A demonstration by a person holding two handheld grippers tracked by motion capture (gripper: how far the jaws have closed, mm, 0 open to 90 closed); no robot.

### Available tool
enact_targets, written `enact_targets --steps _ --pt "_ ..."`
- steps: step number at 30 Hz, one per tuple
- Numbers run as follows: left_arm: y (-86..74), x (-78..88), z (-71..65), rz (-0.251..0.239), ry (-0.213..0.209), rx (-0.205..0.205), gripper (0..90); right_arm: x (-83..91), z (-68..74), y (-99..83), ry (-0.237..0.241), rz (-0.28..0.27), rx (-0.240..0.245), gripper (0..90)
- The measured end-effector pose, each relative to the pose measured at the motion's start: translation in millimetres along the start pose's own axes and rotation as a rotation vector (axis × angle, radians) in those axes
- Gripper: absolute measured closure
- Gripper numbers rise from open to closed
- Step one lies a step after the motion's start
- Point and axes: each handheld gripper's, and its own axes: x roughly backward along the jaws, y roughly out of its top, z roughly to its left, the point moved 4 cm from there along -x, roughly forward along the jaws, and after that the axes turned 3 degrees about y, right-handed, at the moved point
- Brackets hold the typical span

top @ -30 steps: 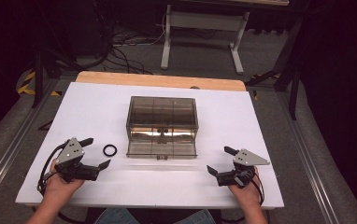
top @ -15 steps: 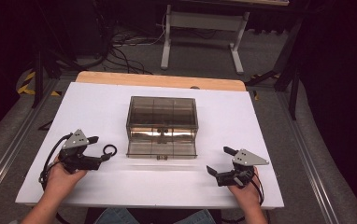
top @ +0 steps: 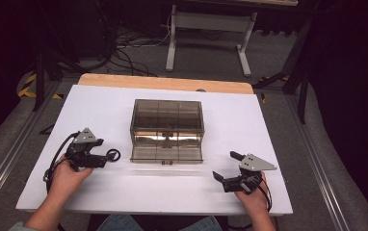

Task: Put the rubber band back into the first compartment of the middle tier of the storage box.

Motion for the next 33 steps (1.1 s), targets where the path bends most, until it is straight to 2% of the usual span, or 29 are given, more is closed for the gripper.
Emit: enact_targets --steps 2,5,10,11,16,26,33 --pt "0.3 -2.6 0.9 0.012 -0.005 0.000 28.7 -0.2 0.2 0.0 0.000 0.002 0.002 2.1" --pt "2.1 -3.7 2.2 0.030 0.015 -0.011 30.6 -0.2 0.3 -0.1 0.000 0.002 0.003 2.1" --pt "3.3 -5.9 3.3 0.050 0.006 -0.008 35.5 -0.6 0.5 -0.2 0.000 0.004 0.004 2.2" --pt "3.1 -6.8 4.6 0.058 0.010 -0.018 37.1 -0.6 0.5 -0.2 0.000 0.004 0.005 2.2" --pt "1.6 -12.1 4.7 0.095 -0.008 -0.016 45.9 -0.8 0.6 -0.3 -0.002 0.007 0.006 2.2" --pt "0.6 -20.4 6.8 0.140 0.025 -0.029 61.4 -1.1 0.8 -0.5 -0.002 0.010 0.008 2.3" --pt "-1.5 -25.0 6.2 0.175 0.031 -0.041 75.4 -1.2 1.0 -0.5 -0.002 0.011 0.009 2.4"
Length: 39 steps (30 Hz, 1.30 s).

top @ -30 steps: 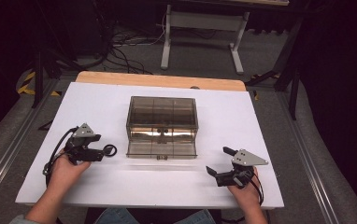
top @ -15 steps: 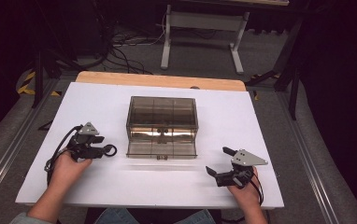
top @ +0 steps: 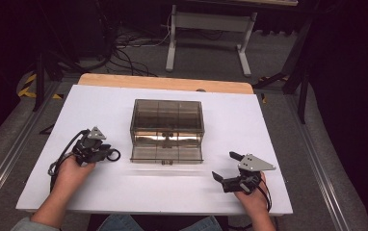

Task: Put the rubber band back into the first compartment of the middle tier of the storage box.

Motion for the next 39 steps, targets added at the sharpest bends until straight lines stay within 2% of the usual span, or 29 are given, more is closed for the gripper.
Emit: enact_targets --steps 4,10,12,22,29,39 --pt "-0.1 -0.9 -1.6 0.008 0.005 -0.010 85.0 -0.1 0.1 0.0 0.000 0.001 0.001 2.5" --pt "0.7 0.3 -3.2 0.004 0.025 -0.019 86.4 -0.4 0.3 -0.2 0.000 0.003 0.003 2.6" --pt "2.0 3.7 -2.8 -0.016 0.034 -0.023 86.4 -0.4 0.3 -0.2 0.000 0.004 0.003 2.6" --pt "5.0 25.7 -7.9 -0.118 0.022 -0.007 86.4 -0.6 0.3 -0.3 -0.002 0.005 0.004 2.6" --pt "7.6 33.0 -9.6 -0.149 0.038 -0.017 86.3 -0.8 0.3 -0.4 -0.004 0.008 0.005 2.6" --pt "10.4 44.9 -11.1 -0.206 0.036 -0.005 86.3 -0.9 0.3 -0.4 -0.004 0.009 0.005 2.6"
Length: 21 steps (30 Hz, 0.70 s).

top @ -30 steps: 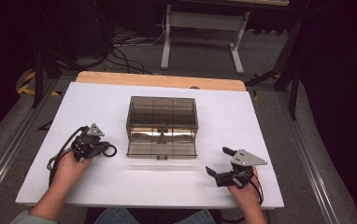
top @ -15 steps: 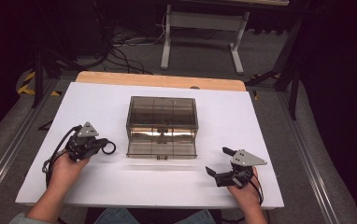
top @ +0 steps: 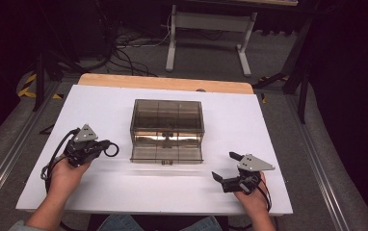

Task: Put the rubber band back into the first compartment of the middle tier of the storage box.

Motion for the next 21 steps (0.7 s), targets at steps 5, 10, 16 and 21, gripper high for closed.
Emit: enact_targets --steps 5,10,16,21 --pt "2.5 4.5 -0.8 -0.020 0.002 -0.002 86.2 0.0 0.0 0.0 0.000 0.000 0.000 2.6" --pt "4.3 6.9 -1.8 -0.034 0.000 0.000 86.1 0.1 0.0 0.0 0.000 0.000 0.000 2.6" --pt "5.8 9.4 -2.8 -0.046 -0.004 0.001 86.1 0.2 0.1 0.1 0.001 -0.001 0.000 2.6" --pt "8.4 12.7 -4.0 -0.063 -0.007 0.003 86.1 0.2 0.2 0.1 0.001 -0.002 0.001 2.7"
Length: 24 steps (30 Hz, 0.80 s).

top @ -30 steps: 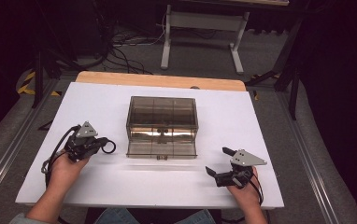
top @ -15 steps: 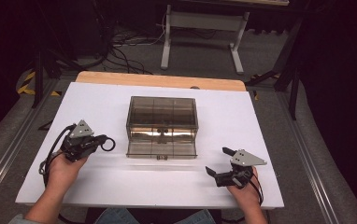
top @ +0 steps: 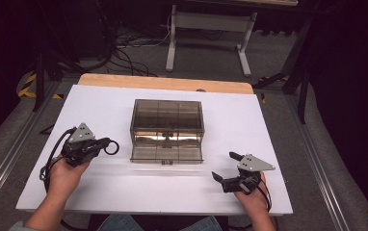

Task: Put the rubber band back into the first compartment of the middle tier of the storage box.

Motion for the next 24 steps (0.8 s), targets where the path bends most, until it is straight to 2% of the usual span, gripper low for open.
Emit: enact_targets --steps 14,24 --pt "10.7 4.2 -6.8 -0.034 -0.014 -0.016 86.1 0.0 0.2 0.0 0.000 0.000 0.001 2.6" --pt "25.1 3.9 -16.2 -0.063 -0.029 -0.037 86.1 0.2 0.2 0.1 0.000 -0.002 0.001 2.6"
